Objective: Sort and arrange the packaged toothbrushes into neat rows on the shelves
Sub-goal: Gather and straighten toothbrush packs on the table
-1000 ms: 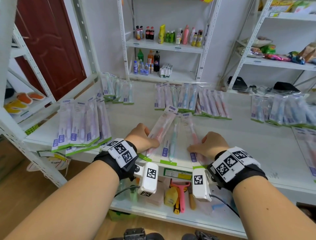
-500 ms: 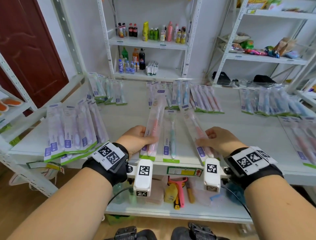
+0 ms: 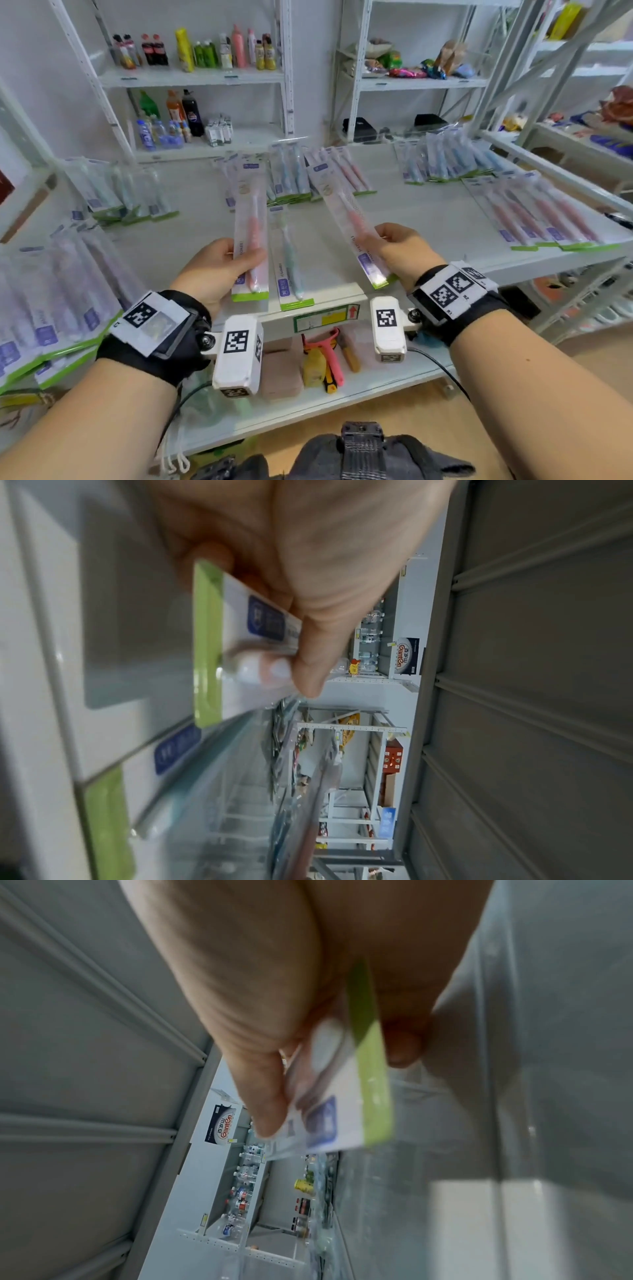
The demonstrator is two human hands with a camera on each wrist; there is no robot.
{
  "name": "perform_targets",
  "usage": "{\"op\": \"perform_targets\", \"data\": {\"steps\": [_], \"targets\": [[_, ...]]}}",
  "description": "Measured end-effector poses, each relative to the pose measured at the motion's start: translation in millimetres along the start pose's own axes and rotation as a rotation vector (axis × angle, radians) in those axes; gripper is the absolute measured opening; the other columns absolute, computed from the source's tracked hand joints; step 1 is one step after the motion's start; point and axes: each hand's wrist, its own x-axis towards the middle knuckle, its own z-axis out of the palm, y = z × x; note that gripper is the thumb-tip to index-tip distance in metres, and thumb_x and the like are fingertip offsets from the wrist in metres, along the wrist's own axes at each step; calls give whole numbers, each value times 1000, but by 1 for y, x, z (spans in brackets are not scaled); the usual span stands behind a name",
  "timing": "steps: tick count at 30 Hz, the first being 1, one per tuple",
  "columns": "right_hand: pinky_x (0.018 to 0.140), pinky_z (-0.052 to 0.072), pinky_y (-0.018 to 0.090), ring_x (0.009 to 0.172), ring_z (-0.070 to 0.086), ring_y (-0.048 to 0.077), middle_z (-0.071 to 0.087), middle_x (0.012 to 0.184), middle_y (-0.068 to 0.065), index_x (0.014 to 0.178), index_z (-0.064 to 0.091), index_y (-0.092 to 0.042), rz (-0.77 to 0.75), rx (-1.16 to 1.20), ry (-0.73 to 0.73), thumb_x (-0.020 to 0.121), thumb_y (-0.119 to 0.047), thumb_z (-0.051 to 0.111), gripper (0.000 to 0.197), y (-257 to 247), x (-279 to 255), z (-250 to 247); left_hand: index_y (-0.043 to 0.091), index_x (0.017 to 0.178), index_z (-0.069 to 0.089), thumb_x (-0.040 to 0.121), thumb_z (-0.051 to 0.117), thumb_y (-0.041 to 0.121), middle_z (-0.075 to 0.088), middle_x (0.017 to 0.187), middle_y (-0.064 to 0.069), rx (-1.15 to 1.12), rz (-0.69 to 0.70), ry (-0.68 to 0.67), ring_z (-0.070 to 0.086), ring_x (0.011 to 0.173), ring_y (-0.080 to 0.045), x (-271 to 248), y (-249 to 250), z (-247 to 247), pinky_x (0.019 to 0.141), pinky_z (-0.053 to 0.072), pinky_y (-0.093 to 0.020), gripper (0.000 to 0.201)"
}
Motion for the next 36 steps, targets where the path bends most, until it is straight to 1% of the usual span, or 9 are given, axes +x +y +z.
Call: {"op": "perform_targets", "data": {"steps": [5,10,14,16,20,22,25,33,36], "targets": [[55,41,30,55,47,18,53,61,7,73,60,-7,0,62,128,68,-65,63,59,-7,1,-23,15,79,65,89,61,22,70,71,0,-64,42,-33,63,69,-16,-1,19,33,73,49,-33,13],[58,43,27,61,49,20,54,60,1,64,56,-14,18,116,290,85,-29,57,26,-5,12,-69,19,68,61,89,58,38,55,58,6,-82,-14,-10,49,52,-11,6,40,91,52,37,-22,29],[65,43,27,69,53,17,58,71,-3,72,58,-18,-10,76,398,84,-14,47,17,3,24,-131,16,69,60,91,55,20,57,50,3,-91,-34,14,50,49,-16,17,51,149,53,36,-24,23],[65,42,27,74,56,12,61,78,-2,73,58,-20,-36,52,423,85,-20,46,16,13,29,-166,14,65,57,88,53,11,53,47,1,-65,-47,-2,48,42,-14,21,57,183,47,37,-21,23],[85,48,41,89,61,27,67,95,10,80,58,-17,-19,-101,471,91,-46,47,33,36,42,-247,13,55,49,85,50,2,45,37,4,-34,-51,-89,44,33,-11,29,66,255,36,34,-12,32],[85,45,38,94,59,28,65,103,12,94,59,-11,11,-246,509,94,-48,43,40,48,49,-288,13,51,49,86,49,0,45,38,4,-5,-50,-112,43,36,-10,33,68,287,37,32,-11,37],[72,39,32,94,59,31,61,94,15,98,59,-2,54,-422,484,98,-40,39,43,62,59,-341,10,69,60,88,49,0,59,56,-3,10,-98,-150,54,52,-16,41,68,324,51,42,-20,25],[78,37,32,99,55,34,59,113,25,113,56,5,239,-663,294,97,-20,37,34,89,86,-406,4,91,67,90,43,-2,70,92,-20,95,-139,-181,67,83,-31,56,67,380,79,54,-42,25],[80,39,31,106,56,34,59,117,23,119,55,2,268,-658,223,99,-25,37,37,97,90,-409,5,87,67,90,44,-3,71,85,-16,140,-117,-157,67,75,-28,62,66,390,70,56,-37,24]]}}
